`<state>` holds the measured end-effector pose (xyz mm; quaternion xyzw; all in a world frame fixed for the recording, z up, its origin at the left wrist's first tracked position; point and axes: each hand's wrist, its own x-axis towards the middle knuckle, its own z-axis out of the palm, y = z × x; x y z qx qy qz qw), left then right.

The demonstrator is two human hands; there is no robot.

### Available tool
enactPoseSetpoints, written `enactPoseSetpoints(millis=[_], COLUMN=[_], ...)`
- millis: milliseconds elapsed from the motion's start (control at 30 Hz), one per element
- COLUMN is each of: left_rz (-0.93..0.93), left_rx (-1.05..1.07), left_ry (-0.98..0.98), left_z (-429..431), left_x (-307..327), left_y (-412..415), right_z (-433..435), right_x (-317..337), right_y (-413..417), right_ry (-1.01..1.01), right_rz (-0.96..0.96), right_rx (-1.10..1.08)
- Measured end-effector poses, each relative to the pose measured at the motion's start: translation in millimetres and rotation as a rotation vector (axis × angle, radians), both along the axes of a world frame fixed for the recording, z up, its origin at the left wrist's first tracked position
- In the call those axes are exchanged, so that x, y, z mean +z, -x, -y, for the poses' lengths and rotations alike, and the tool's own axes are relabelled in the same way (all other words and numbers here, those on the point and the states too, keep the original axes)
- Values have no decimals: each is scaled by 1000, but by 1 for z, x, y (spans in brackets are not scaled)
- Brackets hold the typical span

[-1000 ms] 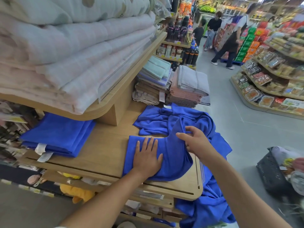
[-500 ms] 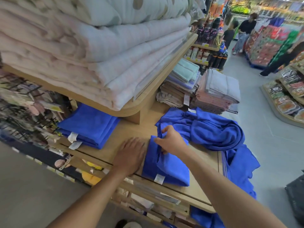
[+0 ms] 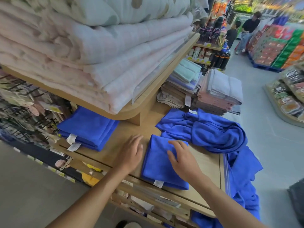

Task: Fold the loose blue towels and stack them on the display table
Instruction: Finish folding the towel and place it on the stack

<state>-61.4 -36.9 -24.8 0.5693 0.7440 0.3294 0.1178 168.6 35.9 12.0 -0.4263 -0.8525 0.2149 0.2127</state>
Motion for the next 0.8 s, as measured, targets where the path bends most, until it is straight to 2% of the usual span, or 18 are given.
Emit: enactPoseSetpoints(millis=[100, 200, 267, 367, 800], left_rz=[-136, -387, -457, -457, -390], left_rx=[-136, -234, -214, -224, -220], left_ry=[-96, 70, 196, 245, 216], left_z=[-24, -35, -33, -31, -35], left_x=[27, 25, 10, -7, -16], left_y=[-37, -69, -68, -58, -54], right_z=[-2, 3, 5, 7, 7], right_x=[-2, -14, -22, -33, -45], right_y=[-11, -8, -11, -14, -14], right_ry=[-113, -87, -53, -68, -141], right_rz=[195, 355, 395, 413, 354], right_rx=[-3, -8, -38, -51, -79])
